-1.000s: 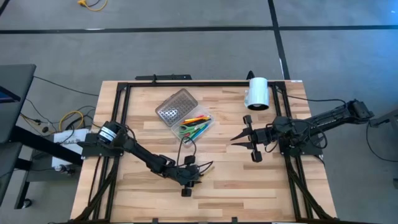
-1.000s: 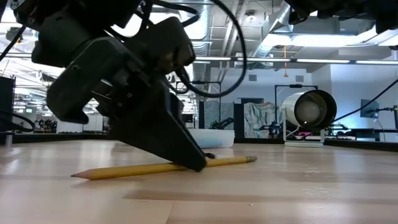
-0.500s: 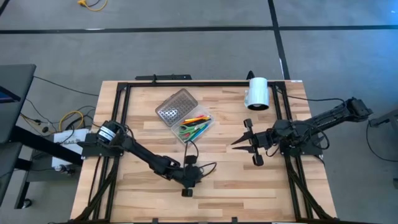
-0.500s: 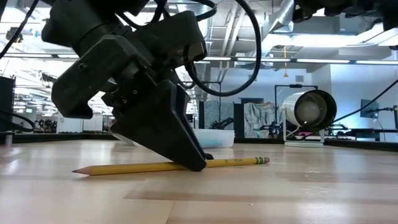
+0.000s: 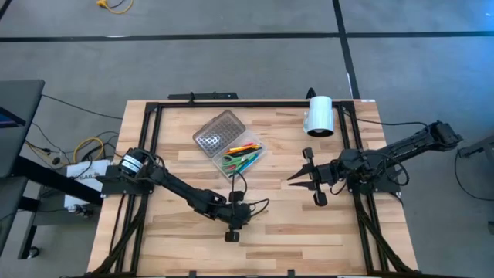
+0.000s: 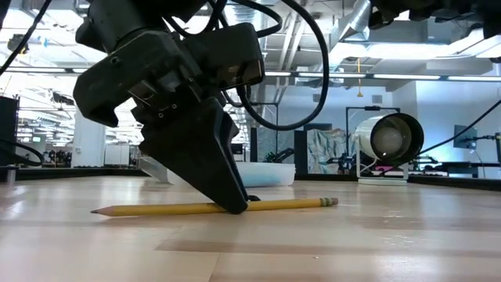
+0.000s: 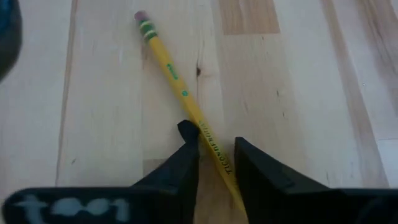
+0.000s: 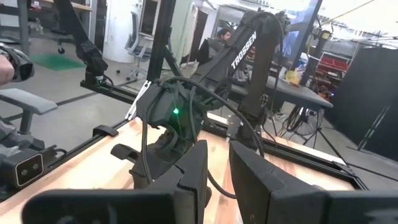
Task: Pick & place school supplies into a supply box
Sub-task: Put the yellow pencil into the transparent supply box
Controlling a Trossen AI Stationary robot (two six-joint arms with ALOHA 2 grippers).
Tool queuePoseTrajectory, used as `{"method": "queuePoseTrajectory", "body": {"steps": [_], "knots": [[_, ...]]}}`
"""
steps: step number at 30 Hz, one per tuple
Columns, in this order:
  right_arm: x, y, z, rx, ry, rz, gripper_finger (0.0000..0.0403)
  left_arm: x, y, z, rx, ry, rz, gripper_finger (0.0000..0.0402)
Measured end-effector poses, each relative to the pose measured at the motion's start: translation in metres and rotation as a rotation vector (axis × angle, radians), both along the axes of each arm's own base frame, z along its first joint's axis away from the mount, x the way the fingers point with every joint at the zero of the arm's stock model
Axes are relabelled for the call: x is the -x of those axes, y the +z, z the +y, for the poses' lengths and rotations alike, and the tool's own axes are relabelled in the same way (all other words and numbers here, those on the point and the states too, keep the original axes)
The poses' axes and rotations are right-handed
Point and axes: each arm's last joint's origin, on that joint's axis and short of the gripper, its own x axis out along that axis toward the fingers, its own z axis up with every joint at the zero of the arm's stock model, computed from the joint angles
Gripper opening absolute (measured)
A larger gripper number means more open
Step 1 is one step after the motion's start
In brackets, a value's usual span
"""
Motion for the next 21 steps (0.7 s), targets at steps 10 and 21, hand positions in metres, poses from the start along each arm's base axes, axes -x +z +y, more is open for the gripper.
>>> {"method": "queuePoseTrajectory", "body": {"steps": [10,21], "knots": [[0.0,-0.001,0.0,-0.009,0.0,0.012,0.0063,0.001,0.0,0.0,0.005,-0.001,0.009,0.0009],[0.0,-0.001,0.0,-0.015,0.0,0.019,0.0063,0.015,0.014,0.006,-0.063,-0.041,0.117,0.0007]]}}
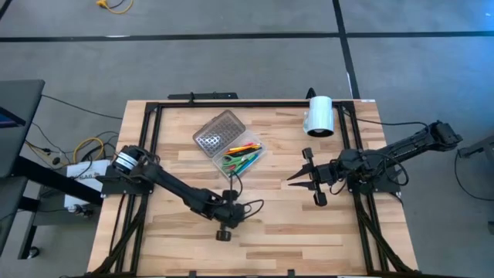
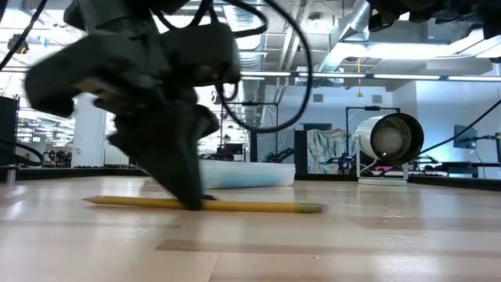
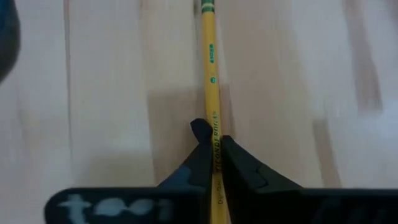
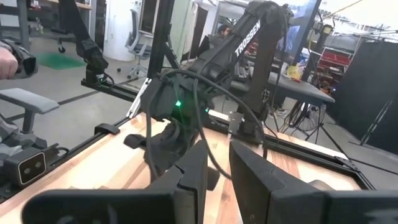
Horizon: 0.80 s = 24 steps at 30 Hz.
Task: Pick & place school supplies into a supply box
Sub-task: Put the yellow pencil into the transparent supply box
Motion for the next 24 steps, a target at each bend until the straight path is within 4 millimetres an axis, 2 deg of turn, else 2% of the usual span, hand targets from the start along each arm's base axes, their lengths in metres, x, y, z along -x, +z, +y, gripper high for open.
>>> {"method": "queuePoseTrajectory", "body": {"steps": [10,24], "knots": [[0.0,0.0,0.0,0.0,0.0,0.0,0.0063,0.014,0.008,0.004,0.024,-0.034,0.128,0.0042],[0.0,0.0,0.0,-0.001,0.001,0.0,0.0063,0.016,0.009,0.005,0.035,-0.05,0.153,0.0045]]}}
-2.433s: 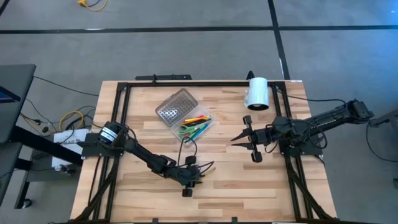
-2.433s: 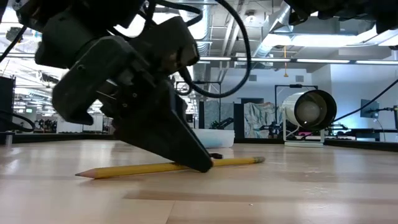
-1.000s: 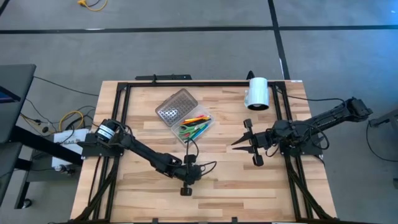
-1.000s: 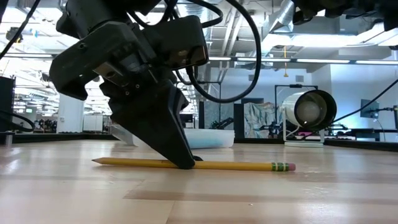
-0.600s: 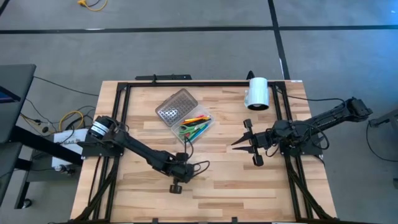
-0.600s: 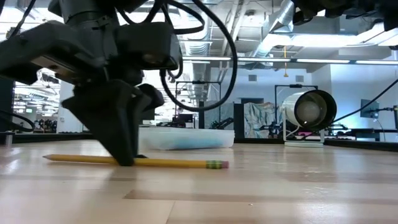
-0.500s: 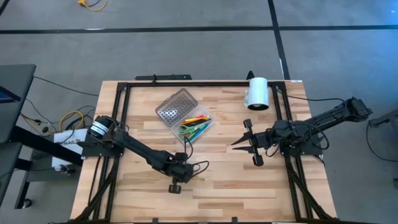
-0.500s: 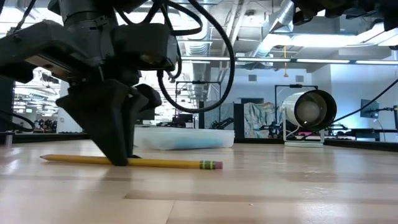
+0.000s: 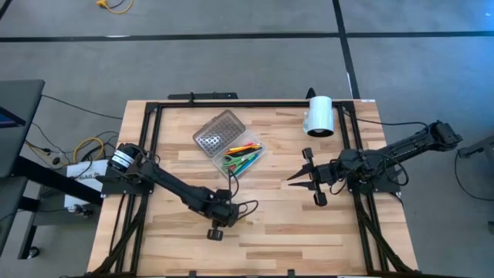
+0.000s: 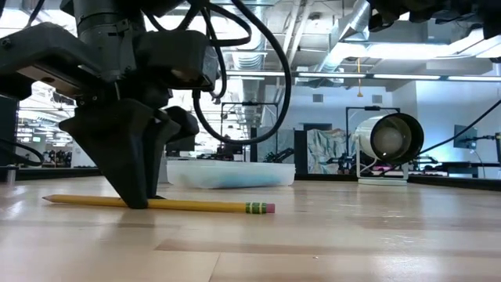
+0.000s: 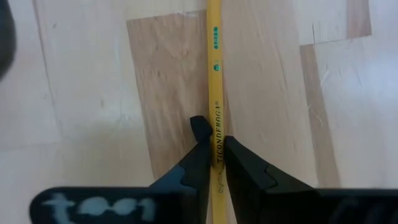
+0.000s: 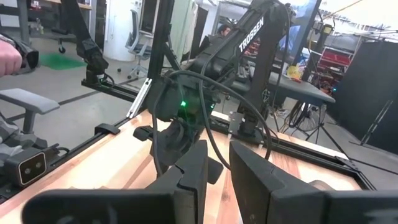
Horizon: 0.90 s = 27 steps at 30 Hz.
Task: Pick & place school supplies into a supply box
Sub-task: Put the yellow pencil into the transparent supply box
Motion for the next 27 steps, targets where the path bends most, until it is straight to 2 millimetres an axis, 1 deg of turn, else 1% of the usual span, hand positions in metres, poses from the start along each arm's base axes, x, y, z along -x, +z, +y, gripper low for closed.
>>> {"method": "queuePoseTrajectory", "body": {"steps": [3,7,16,22,27], "knots": [[0.0,0.0,0.0,0.0,0.0,0.0,0.0063,0.0,0.0,0.0,-0.039,-0.011,-0.02,0.004],[0.0,0.0,0.0,-0.006,-0.001,0.002,0.0063,-0.001,0.0,0.0,-0.09,-0.022,-0.046,0.001],[0.0,0.0,0.0,-0.008,0.0,0.003,0.0063,0.001,0.002,-0.009,-0.191,-0.057,-0.098,0.0004],[0.0,0.0,0.0,-0.009,0.0,0.004,0.0063,0.003,0.01,-0.016,-0.257,-0.073,-0.124,0.0002],[0.0,-0.001,0.0,-0.007,0.0,0.01,0.0063,0.006,0.014,-0.016,-0.35,-0.066,-0.124,0.0]]}}
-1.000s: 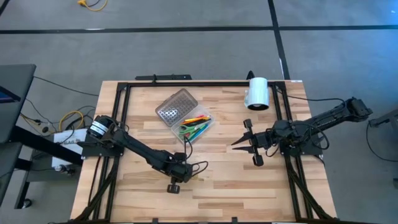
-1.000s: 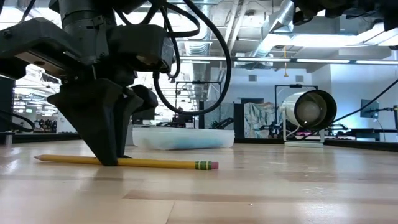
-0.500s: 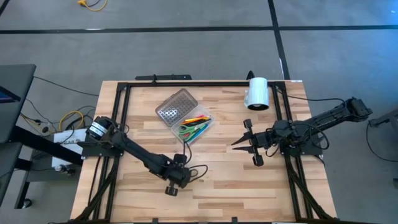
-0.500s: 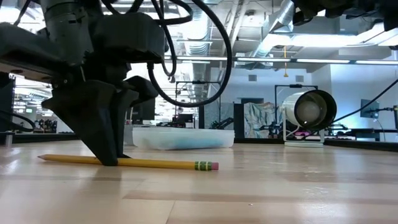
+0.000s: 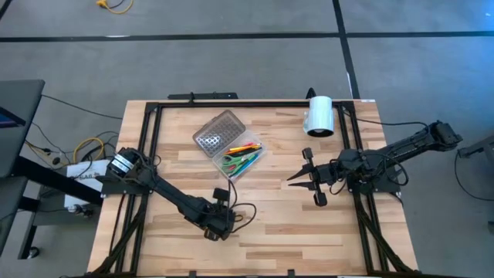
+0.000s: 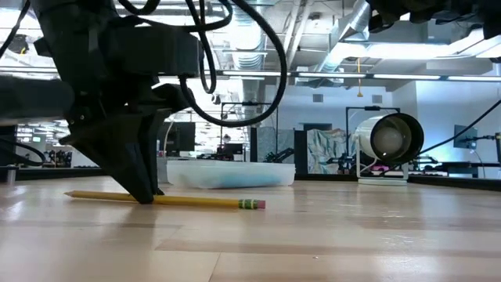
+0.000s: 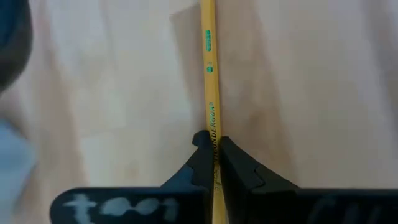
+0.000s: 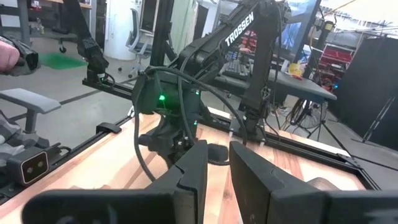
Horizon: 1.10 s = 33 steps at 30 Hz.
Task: Pick & place school supplies into a supply box
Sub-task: Put the yellow pencil into the transparent supply box
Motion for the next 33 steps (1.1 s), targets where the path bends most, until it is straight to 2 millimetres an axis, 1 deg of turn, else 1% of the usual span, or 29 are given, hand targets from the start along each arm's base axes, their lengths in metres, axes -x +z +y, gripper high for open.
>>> {"method": "queuePoseTrajectory", "body": {"steps": [3,14,20,24,29,33], "knots": [[0.0,-0.001,-0.0001,-0.005,-0.001,0.013,0.0063,0.0012,0.001,0.0015,-0.041,0.01,0.006,0.0],[0.0001,-0.0017,-0.0001,-0.003,-0.001,0.019,0.0063,0.0009,0.0023,0.0026,-0.064,0.032,-0.01,0.0003],[0.0001,-0.0017,0.0,-0.004,0.0,0.019,0.0063,0.0013,0.0025,0.0028,-0.022,0.042,0.012,0.0002],[0.0001,-0.0017,-0.0001,-0.007,-0.001,0.02,0.0063,0.0004,0.0028,0.0051,-0.028,0.054,0.01,0.0002],[0.0001,-0.0025,-0.0001,-0.008,-0.001,0.029,0.0063,0.0001,0.0032,0.0052,-0.055,0.001,0.016,0.0002],[-0.0015,-0.005,0.0004,-0.005,-0.001,0.044,0.0063,0.0003,0.0034,0.0045,-0.062,-0.024,0.019,0.0018]]}}
